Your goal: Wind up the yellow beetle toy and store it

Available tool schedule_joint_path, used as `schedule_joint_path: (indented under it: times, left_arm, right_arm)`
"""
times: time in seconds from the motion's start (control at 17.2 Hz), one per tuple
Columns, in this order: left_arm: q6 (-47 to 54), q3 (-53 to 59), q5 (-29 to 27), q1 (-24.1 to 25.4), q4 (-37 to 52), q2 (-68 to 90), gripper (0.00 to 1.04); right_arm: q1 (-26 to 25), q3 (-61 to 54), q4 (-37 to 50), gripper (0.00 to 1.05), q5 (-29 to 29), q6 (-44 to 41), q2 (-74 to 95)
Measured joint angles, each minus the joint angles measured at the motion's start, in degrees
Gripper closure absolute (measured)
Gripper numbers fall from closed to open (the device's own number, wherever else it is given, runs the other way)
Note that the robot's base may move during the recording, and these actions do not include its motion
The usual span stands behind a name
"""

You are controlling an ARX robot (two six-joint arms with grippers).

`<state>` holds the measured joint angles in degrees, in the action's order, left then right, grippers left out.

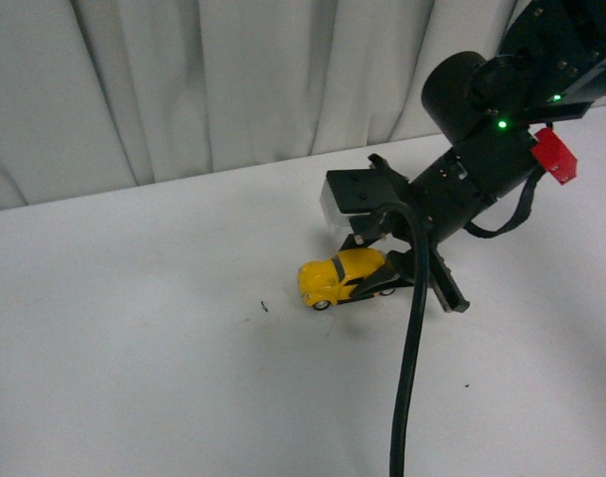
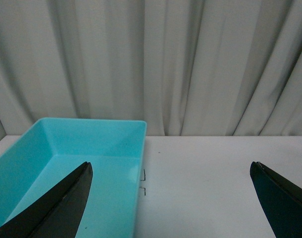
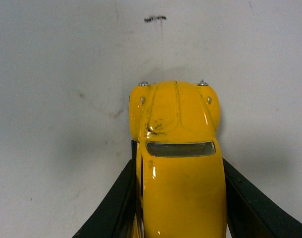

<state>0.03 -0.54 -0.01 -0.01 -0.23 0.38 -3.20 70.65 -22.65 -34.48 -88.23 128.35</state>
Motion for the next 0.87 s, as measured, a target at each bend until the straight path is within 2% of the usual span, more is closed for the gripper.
schedule_joint_path:
  times: [0.41, 0.7, 0.87]
  left_arm:
    - [0.0, 0.0, 0.0, 0.0, 0.0, 0.0, 0.07]
    - [0.0, 0.0, 0.0, 0.0, 0.0, 0.0, 0.07]
    - [0.0, 0.0, 0.0, 0.0, 0.0, 0.0, 0.07]
  right_arm:
    - [-8.9, -5.4, 0.6, 0.63, -1.7, -2.7, -2.1]
    - [-10.1, -5.4, -2.2, 0.63, -1.9, -8.2, -2.4]
    - [-10.4, -4.3, -6.5, 0.33, -1.1, -9.0, -1.0]
